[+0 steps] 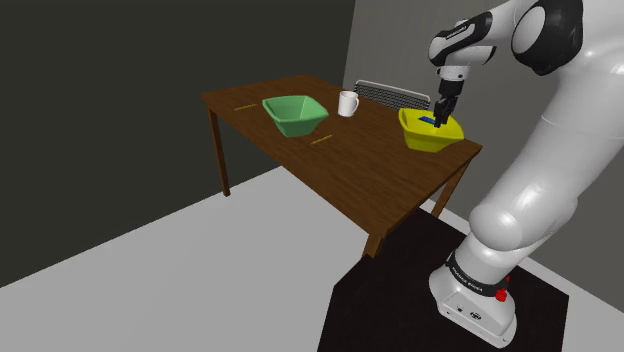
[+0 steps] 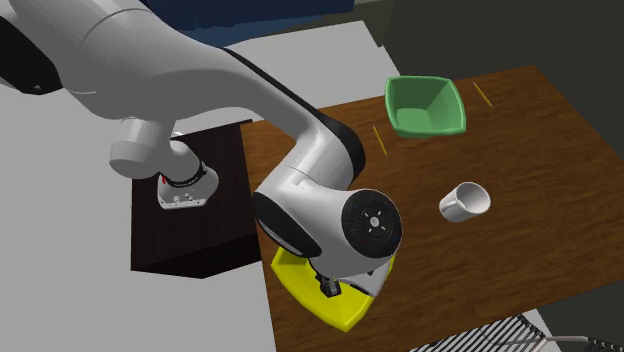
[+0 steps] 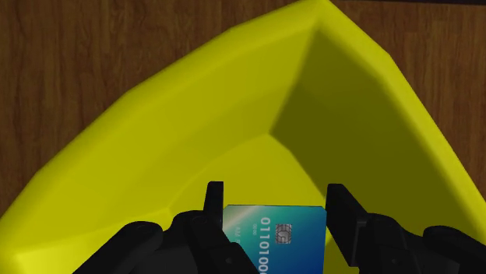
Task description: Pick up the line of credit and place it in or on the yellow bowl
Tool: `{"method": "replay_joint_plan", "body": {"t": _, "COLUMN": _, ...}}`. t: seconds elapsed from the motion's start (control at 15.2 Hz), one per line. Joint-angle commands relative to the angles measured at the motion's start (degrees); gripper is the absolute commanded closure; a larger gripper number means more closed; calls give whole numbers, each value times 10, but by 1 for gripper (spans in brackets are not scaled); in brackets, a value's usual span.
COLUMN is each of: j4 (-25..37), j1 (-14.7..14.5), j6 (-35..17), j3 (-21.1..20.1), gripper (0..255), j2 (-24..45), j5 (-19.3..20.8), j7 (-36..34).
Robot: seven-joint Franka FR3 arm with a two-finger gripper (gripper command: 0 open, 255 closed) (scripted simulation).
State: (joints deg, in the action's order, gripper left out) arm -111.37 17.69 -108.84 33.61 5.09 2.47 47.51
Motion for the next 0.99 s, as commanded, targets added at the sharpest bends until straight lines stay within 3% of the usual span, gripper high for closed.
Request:
{"method": "replay_joint_plan", "body": {"t": 0.0, "j4": -1, "j1": 0, "j6": -1, "j3": 0, "gripper": 255, "j2": 0, "j5": 0, "j7": 0}}
{"method": "replay_joint_plan", "body": {"t": 0.2, "j4": 0, "j1": 0, "j6": -1, "j3": 0, "gripper": 255, "j2": 0, "j5": 0, "j7": 0}}
{"method": "replay_joint_plan", "body": {"t": 0.26, "j4": 0, "j1": 0, "j6": -1, "j3": 0, "gripper": 0, "j2": 0, "j5": 0, "j7": 0}}
{"method": "replay_joint_plan", "body": {"t": 0.59, "j4": 0, "j1": 0, "j6": -1, "j3": 0, "gripper": 0, "j2": 0, "j5": 0, "j7": 0}}
{"method": "replay_joint_plan", "body": {"t": 0.92, "j4": 67, "j1": -3, "j6": 72, "j3": -1, "gripper": 0, "j2": -6, "j5": 2, "j7": -2}}
